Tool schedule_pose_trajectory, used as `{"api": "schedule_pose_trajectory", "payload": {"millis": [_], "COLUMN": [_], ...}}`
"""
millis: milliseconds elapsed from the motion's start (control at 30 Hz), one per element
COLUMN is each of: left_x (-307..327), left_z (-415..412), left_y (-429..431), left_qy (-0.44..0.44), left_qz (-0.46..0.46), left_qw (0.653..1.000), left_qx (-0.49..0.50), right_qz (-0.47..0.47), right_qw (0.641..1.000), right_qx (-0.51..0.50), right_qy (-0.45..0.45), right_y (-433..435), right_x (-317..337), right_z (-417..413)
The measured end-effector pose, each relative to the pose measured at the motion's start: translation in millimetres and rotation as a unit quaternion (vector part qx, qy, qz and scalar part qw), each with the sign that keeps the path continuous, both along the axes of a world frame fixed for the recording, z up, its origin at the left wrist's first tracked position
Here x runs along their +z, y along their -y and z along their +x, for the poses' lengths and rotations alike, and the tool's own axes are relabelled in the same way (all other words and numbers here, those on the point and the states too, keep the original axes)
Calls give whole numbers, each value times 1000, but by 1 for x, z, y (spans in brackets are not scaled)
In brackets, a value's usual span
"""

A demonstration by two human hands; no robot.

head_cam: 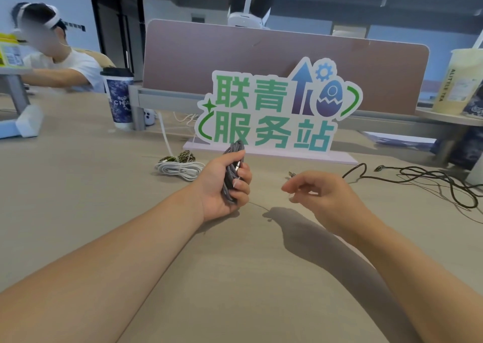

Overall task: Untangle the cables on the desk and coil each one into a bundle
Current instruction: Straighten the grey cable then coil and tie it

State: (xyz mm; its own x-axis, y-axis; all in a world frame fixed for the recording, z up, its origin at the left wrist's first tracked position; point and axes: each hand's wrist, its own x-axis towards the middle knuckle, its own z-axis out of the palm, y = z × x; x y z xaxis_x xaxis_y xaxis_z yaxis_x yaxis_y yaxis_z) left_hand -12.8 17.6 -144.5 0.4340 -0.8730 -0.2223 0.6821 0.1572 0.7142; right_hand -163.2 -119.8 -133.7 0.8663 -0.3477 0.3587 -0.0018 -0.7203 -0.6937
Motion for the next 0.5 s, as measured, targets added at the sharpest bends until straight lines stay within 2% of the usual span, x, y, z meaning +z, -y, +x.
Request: {"api": "schedule_pose_trajectory", "payload": {"millis": [100, 167, 300, 400, 500], "left_x": [-2, -4, -3, -1, -3], "left_z": [0, -1, -3, -4, -2], "left_y": [0, 1, 2, 2, 4], "left_qy": [12, 19, 28, 34, 108], "left_qz": [20, 30, 40, 58, 98], "left_qw": [1000, 999, 998, 993, 974], "left_qx": [3, 8, 29, 98, 176], "right_qz": [-88, -102, -72, -32, 14], "right_qw": [996, 995, 992, 978, 964], "right_qx": [-12, -18, -42, -101, -148], "right_qy": [-2, 11, 97, 182, 221], "right_y": [1, 3, 4, 9, 16], "right_x": [-3, -2, 1, 6, 7], "right_z": [2, 2, 0, -1, -1]}}
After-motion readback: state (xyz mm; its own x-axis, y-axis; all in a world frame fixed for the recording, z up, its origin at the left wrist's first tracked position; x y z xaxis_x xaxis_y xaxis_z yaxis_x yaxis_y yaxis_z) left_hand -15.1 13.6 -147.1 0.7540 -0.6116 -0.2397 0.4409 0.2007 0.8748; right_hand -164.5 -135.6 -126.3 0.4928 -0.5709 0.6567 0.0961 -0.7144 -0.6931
